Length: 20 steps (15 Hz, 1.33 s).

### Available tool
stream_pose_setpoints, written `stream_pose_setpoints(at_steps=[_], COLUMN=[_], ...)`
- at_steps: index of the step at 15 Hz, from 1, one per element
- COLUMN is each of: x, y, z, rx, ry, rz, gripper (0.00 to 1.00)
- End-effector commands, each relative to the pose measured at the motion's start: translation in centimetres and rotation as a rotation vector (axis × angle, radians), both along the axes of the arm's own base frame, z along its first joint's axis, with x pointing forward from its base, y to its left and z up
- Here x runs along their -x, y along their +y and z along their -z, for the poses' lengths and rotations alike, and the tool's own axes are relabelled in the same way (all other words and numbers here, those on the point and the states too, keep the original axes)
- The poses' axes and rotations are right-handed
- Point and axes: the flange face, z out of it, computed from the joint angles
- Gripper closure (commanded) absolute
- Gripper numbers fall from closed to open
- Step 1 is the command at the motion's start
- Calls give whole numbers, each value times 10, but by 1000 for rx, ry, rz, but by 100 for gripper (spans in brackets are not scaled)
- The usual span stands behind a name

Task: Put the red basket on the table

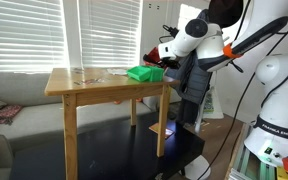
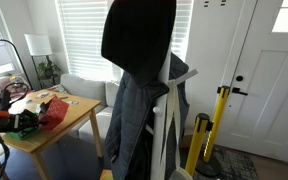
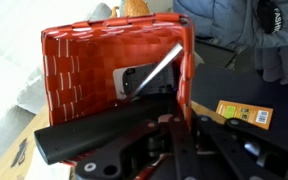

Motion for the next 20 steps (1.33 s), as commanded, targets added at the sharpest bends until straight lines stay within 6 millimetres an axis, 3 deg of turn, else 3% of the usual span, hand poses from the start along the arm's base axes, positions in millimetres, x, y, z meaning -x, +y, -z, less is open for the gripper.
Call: stream_pose_setpoints(at_steps=[1, 8, 17, 18, 20], x=[-13, -26, -42, -43, -46], y=[1, 7, 32, 34, 36], z=[-7, -10, -16, -17, -18], rx=[-42, -88, -59, -61, -57], ry=[72, 164, 191, 191, 180], rz=[-68, -165, -305, -314, -312], gripper=[99, 99, 99, 71, 63])
